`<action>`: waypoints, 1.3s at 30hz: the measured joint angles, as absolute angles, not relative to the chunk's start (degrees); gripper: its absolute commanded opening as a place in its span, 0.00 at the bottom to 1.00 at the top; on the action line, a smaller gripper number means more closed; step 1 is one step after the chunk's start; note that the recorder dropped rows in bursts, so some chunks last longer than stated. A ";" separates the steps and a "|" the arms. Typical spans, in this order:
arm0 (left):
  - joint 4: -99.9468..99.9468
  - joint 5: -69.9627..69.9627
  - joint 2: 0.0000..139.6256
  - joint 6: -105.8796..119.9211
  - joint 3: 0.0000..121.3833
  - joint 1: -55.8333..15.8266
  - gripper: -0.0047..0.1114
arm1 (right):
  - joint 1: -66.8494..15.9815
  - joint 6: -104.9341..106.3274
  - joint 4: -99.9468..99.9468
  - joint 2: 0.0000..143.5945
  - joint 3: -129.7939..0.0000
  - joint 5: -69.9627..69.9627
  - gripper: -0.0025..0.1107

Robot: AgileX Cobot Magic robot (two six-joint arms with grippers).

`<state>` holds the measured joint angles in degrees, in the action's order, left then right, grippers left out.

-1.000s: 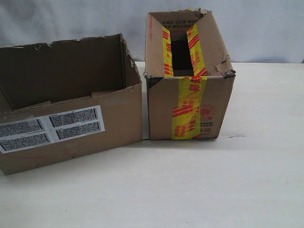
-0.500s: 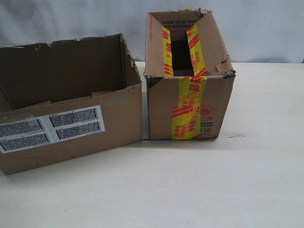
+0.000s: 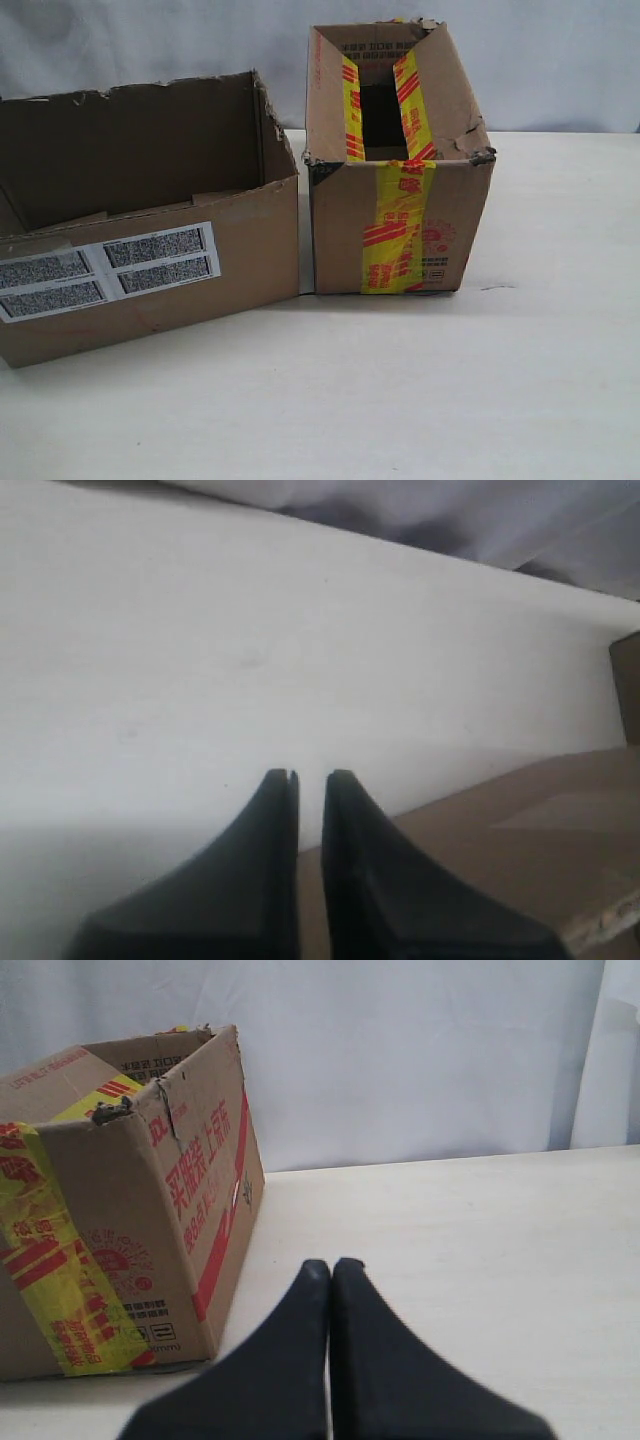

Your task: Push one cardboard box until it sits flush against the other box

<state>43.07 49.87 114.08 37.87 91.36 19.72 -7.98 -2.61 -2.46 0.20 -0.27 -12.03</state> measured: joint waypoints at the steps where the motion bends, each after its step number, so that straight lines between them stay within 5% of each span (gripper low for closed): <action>1: 42.41 50.17 114.08 37.34 91.49 19.72 0.04 | -7.98 -2.61 -2.46 0.20 -0.27 -12.03 0.02; 19: 35.53 64.15 109.85 31.68 90.82 19.63 0.04 | -7.98 -2.61 -2.46 0.20 -0.27 -12.03 0.02; 39: 33.24 63.42 96.09 28.44 73.90 18.71 0.04 | -7.98 -2.61 -2.46 0.20 -0.27 -12.03 0.02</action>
